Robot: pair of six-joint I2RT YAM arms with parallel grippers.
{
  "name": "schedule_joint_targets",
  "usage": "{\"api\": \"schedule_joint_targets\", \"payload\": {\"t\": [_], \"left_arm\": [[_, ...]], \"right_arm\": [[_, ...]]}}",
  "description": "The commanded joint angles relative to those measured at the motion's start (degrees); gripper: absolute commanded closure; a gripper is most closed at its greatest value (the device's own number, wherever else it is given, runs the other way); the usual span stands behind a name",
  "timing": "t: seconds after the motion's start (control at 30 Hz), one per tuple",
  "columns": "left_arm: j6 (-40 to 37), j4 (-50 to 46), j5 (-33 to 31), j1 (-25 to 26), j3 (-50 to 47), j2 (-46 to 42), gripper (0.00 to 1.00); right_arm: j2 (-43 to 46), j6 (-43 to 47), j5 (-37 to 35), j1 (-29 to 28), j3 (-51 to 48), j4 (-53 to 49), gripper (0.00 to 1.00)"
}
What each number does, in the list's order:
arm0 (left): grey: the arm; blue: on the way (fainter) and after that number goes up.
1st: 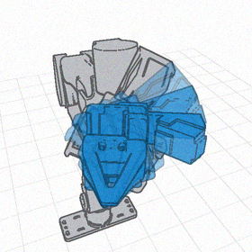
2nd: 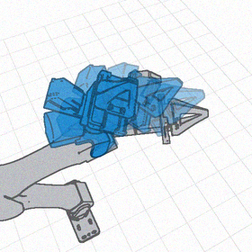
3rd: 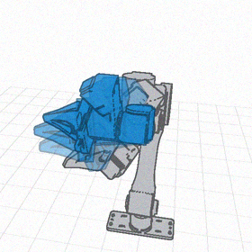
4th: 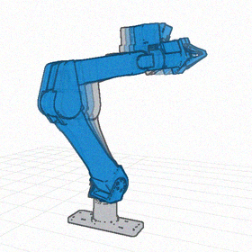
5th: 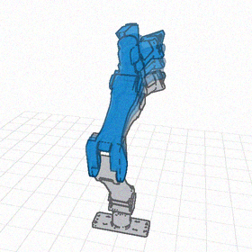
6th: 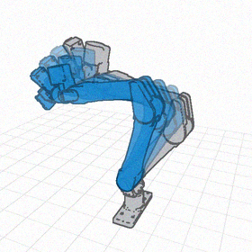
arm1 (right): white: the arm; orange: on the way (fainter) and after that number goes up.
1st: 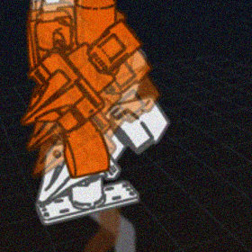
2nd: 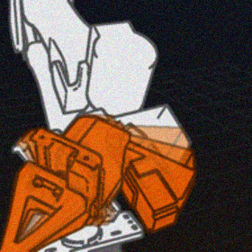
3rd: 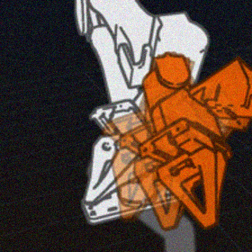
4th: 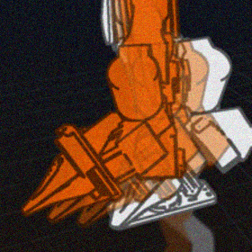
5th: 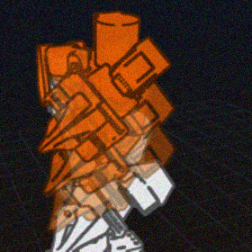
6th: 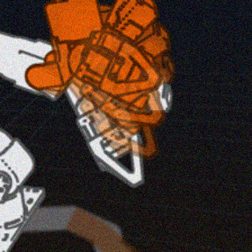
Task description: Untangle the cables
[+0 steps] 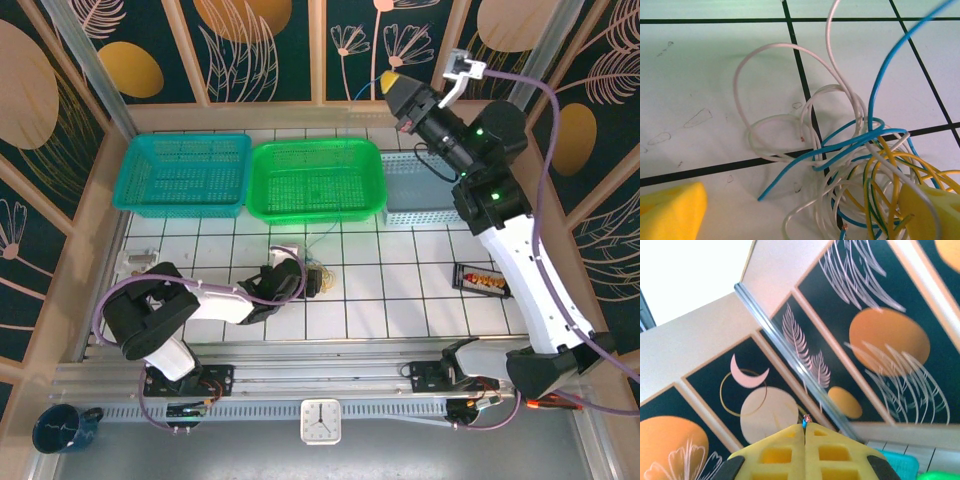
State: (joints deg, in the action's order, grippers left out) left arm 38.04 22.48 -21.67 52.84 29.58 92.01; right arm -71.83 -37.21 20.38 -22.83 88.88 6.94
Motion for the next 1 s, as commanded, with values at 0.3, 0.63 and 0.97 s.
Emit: {"api": "schedule_joint_targets", "payload": {"t": [0.3,0.63,0.97], "left_arm": [[1.21,-1.3,-0.21,-0.06,-1.36,-1.43,0.01],[0.13,-3.81,1.41,-0.06,1.06,-5.26,0.01],[-1.04,-5.99,4.68,-0.09,4.67,-12.75,0.01]], "right_arm": [[0.2,6.02,-9.76,4.26,6.93,9.76,1.0],[-2.24,9.06,-14.1,8.11,7.02,10.39,1.0],[-3.37,7.46,-16.07,13.28,1.01,14.22,1.0]]}}
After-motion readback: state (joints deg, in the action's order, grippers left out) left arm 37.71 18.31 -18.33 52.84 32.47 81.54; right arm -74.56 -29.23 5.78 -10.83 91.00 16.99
